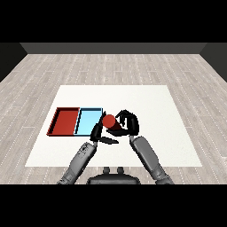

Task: Pick the red can and put it in the red box

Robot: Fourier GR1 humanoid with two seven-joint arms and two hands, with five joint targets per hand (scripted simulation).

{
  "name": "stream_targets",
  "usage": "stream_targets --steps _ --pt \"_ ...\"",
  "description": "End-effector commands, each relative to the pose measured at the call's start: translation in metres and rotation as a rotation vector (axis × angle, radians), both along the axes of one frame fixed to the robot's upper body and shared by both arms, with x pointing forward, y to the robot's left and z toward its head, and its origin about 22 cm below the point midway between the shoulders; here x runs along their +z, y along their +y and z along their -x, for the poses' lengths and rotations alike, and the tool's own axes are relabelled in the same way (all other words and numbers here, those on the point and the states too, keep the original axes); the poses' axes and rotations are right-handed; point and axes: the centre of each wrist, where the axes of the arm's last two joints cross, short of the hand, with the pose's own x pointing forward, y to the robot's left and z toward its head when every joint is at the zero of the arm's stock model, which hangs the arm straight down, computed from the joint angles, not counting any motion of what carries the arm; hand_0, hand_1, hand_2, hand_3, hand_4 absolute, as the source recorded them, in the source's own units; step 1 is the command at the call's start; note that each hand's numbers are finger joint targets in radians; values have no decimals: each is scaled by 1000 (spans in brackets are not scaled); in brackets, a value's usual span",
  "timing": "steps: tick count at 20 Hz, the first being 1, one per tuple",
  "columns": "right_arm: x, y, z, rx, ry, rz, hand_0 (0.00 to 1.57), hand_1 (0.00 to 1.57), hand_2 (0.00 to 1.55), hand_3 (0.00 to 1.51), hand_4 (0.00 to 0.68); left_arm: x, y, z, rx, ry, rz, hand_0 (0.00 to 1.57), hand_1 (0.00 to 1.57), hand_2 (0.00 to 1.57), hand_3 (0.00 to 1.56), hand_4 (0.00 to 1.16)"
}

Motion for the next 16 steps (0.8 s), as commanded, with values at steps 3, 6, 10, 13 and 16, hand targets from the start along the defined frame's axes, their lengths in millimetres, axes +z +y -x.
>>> stream_targets --steps 3,6,10,13,16 --pt "-5 15 -5 22 -4 -7 1473 1473 1441 1386 675 5 -11 -12 -15 26 14 0 0 0 0 0" --pt "8 13 13 31 8 -43 1454 1454 1442 1394 666 3 -13 2 -20 13 44 0 0 0 0 0" --pt "1 23 17 72 8 -86 1469 1469 1432 1399 644 13 -24 -7 -56 17 48 0 0 0 0 0" --pt "14 17 1 55 5 -82 1507 1507 1452 1411 654 7 -20 -9 -52 29 45 0 0 0 0 0" --pt "9 25 19 84 1 -104 1515 1515 1451 1419 652 -12 -33 -14 -56 16 37 0 0 0 0 0"
